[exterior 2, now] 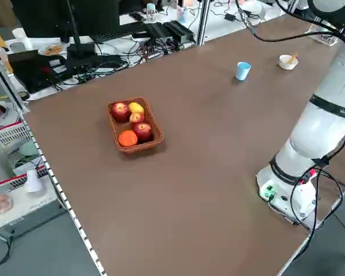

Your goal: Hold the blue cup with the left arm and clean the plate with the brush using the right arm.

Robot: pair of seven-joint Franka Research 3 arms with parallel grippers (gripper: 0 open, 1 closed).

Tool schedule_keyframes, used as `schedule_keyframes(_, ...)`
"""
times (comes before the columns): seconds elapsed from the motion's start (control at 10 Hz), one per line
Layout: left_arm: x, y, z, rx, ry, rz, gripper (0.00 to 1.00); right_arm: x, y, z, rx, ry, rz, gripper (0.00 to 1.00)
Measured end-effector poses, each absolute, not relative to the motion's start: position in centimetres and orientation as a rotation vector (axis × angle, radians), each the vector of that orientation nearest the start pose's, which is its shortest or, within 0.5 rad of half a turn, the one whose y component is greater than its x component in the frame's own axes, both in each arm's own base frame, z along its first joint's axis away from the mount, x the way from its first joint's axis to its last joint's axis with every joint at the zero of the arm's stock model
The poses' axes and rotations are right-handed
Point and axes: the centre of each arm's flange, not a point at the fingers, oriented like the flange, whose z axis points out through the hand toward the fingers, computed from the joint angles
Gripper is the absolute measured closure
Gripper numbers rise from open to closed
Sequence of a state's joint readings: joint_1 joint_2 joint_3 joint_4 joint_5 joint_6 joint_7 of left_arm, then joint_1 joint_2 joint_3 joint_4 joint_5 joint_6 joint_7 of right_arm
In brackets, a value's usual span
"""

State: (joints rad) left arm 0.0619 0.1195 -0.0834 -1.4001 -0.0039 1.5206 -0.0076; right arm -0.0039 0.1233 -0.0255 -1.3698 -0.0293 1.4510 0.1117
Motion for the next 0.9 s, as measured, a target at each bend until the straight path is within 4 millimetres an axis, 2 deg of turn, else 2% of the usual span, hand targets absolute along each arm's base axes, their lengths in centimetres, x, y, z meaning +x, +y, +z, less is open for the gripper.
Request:
schedule_keyframes(0.2,58.7,-1.0,63.2,-3.155,0.021,-0.002,0.0,58.0,-1.5,63.0,-3.165,0.213,0.094,0.0)
schedule_keyframes(0.4,58.8,-0.9,62.9,-3.171,0.022,0.011,0.0,57.9,-1.1,60.9,-3.15,0.203,0.1,0.0)
schedule_keyframes(0.6,59.3,-1.6,61.6,-3.231,0.027,0.049,0.0,57.0,-0.7,56.8,-3.073,0.217,0.056,0.0)
schedule_keyframes(0.9,60.6,-2.8,59.3,-3.325,0.074,0.095,0.0,54.6,0.2,48.9,-2.948,0.286,0.071,0.0)
